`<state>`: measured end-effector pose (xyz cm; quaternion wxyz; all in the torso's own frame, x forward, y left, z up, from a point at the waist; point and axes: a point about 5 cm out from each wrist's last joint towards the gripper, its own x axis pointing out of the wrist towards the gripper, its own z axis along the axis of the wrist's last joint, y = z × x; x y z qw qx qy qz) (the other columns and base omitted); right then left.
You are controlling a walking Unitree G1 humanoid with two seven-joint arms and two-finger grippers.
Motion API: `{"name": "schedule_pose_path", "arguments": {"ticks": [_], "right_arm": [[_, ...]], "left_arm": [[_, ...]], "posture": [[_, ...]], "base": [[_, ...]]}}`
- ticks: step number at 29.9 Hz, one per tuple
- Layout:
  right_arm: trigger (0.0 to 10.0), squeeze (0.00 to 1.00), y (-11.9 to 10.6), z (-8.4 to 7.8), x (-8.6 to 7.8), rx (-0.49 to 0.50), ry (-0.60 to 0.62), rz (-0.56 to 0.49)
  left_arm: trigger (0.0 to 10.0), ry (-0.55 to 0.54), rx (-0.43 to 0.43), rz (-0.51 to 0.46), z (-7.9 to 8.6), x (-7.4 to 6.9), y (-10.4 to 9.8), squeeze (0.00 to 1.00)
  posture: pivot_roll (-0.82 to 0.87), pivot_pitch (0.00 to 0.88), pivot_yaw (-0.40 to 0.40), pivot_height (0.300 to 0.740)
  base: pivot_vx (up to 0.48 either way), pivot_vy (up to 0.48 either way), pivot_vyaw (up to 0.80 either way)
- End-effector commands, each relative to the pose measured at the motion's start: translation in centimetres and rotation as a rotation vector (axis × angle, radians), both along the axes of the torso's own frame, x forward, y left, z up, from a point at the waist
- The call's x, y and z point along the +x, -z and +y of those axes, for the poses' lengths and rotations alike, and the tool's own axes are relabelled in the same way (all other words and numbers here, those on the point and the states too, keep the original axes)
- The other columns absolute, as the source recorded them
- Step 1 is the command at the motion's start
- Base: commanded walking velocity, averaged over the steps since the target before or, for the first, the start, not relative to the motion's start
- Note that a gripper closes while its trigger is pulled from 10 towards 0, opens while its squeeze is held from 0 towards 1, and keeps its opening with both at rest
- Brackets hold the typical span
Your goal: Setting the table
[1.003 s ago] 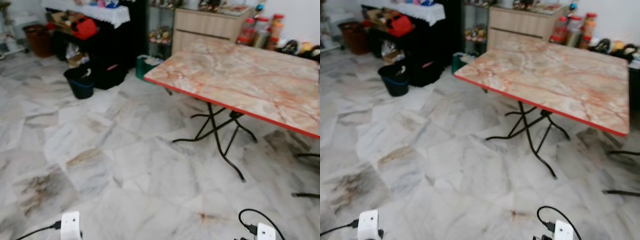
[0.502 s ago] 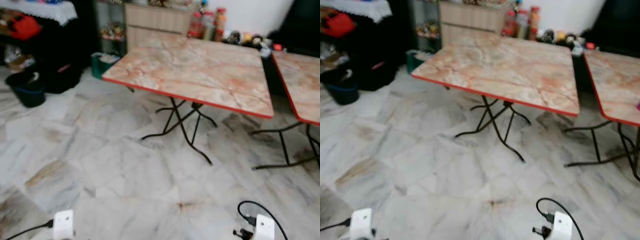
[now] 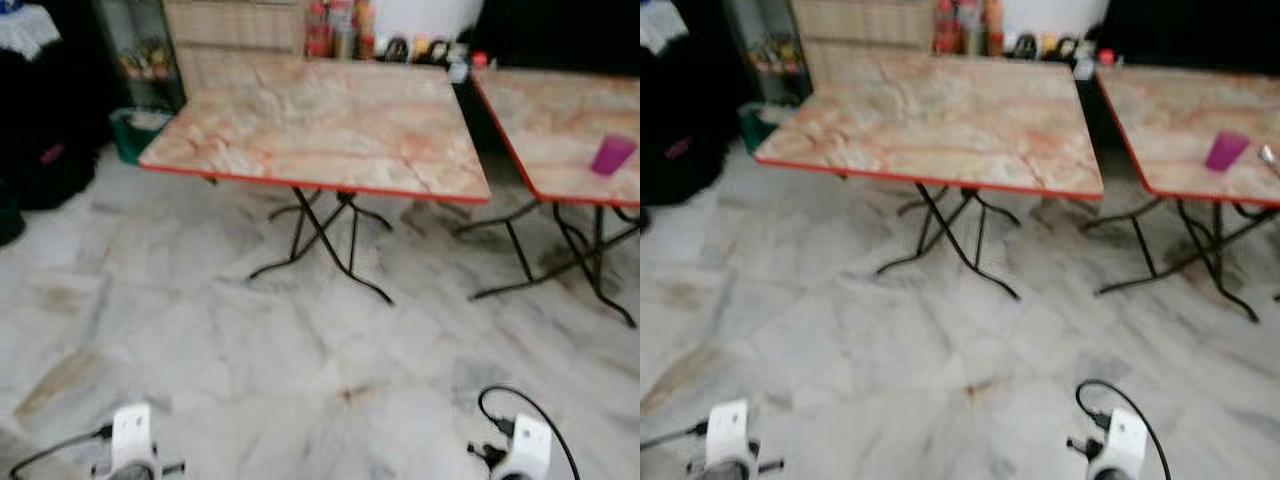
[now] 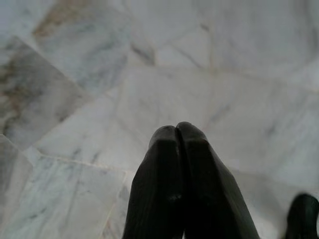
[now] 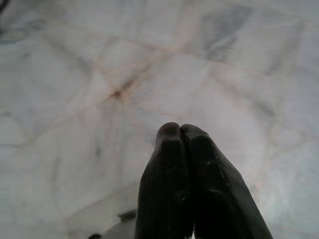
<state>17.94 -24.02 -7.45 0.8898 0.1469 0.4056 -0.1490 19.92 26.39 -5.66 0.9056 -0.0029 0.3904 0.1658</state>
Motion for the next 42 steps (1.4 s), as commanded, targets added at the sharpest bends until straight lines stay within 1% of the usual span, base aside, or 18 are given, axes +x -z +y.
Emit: {"name": "schedule_pose_path", "arguments": {"ticks": [1,4,6,8,10,11,12,14,17,21,22,24,29,33,36,39,40,42], "right_arm": [[10.0,0.00,-0.1,0.3,0.3,0.010,0.006,-0.005],[10.0,0.00,0.2,1.6,0.3,0.039,-0.029,0.001],[10.0,0.00,0.3,1.7,0.3,0.045,-0.029,-0.001],[10.0,0.00,0.6,2.6,0.1,0.057,-0.074,0.015],[10.0,0.00,0.7,2.8,0.0,0.055,-0.093,0.021],[10.0,0.00,0.8,3.4,-0.1,0.067,-0.117,0.019],[10.0,0.00,0.8,3.4,-0.1,0.067,-0.117,0.019],[10.0,0.00,0.8,4.0,0.1,0.063,-0.163,0.018],[10.0,0.00,0.7,4.3,0.3,0.049,-0.222,0.016],[10.0,0.00,0.5,4.6,0.7,0.064,-0.229,-0.014],[10.0,0.00,0.5,4.6,0.7,0.064,-0.229,-0.014],[10.0,0.00,0.3,4.5,1.0,0.048,-0.272,-0.015],[10.0,0.00,0.4,3.8,0.6,0.042,-0.241,-0.004],[10.0,0.00,0.5,3.4,0.3,0.030,-0.254,0.011],[10.0,0.00,0.8,2.7,-0.5,0.000,-0.315,0.074],[10.0,0.00,0.9,2.5,-0.8,-0.004,-0.325,0.088],[10.0,0.00,1.1,2.2,-1.4,-0.007,-0.323,0.106],[10.0,0.00,1.3,1.9,-1.9,-0.013,-0.315,0.120]], "left_arm": [[10.0,-0.027,0.006,0.030,0.8,-0.8,0.2,0.00],[10.0,-0.058,0.039,0.009,2.7,-1.1,-0.5,0.00],[10.0,-0.063,0.043,0.007,2.9,-1.2,-0.5,0.00],[10.0,-0.093,0.065,0.008,4.4,-2.0,-0.8,0.00],[10.0,-0.102,0.068,0.004,4.7,-2.2,-0.9,0.00],[10.0,-0.119,0.079,0.010,5.6,-3.1,-0.9,0.00],[10.0,-0.119,0.079,0.010,5.6,-3.1,-0.9,0.00],[10.0,-0.140,0.089,0.037,6.4,-4.0,-0.9,0.00],[10.0,-0.150,0.081,0.041,6.5,-4.0,-0.9,0.00],[10.0,-0.145,0.055,-0.014,5.7,-2.1,-1.4,0.00],[10.0,-0.145,0.055,-0.014,5.7,-2.1,-1.4,0.00],[10.0,-0.068,0.044,-0.015,3.8,-0.4,-1.4,0.00],[10.0,-0.006,0.034,0.008,2.1,0.3,-0.9,0.00],[10.0,0.038,0.031,0.036,1.3,0.0,-0.4,0.00],[10.0,0.053,0.004,0.108,-0.3,-1.6,1.1,0.00],[10.0,0.058,-0.002,0.130,-0.8,-2.2,1.5,0.00],[10.0,0.074,-0.010,0.170,-1.6,-3.3,2.3,0.00],[10.0,0.084,-0.015,0.197,-2.0,-4.0,2.7,0.00]], "posture": [[0.00,0.000,0.017,0.740],[0.07,0.000,0.008,0.740],[0.08,0.000,0.003,0.740],[0.15,0.000,-0.017,0.740],[0.15,0.000,-0.017,0.740],[0.17,0.000,-0.029,0.740],[0.17,0.000,-0.029,0.740],[0.18,0.000,-0.034,0.740],[0.19,0.000,-0.034,0.740],[0.18,0.000,-0.030,0.740],[0.18,0.000,-0.030,0.740],[0.18,0.000,-0.014,0.740],[0.13,0.000,0.017,0.740],[0.10,0.000,0.014,0.740],[0.06,0.000,0.000,0.740],[0.06,0.000,-0.004,0.740],[0.04,0.000,0.003,0.740],[0.03,0.000,0.008,0.740]], "base": [[0.000,0.000,0.00],[0.000,0.000,0.00],[0.000,0.000,0.00],[0.000,0.000,0.00],[0.000,0.000,0.00],[0.000,0.000,0.00],[0.000,0.000,0.00],[0.000,0.000,0.00],[0.000,0.000,0.00],[0.000,0.000,0.00],[0.000,0.000,0.00],[0.000,0.000,0.00],[0.000,0.000,0.00],[0.000,0.000,0.00],[0.000,0.000,0.00],[0.000,0.000,0.00],[0.000,0.000,0.00],[0.000,0.000,0.00]]}}
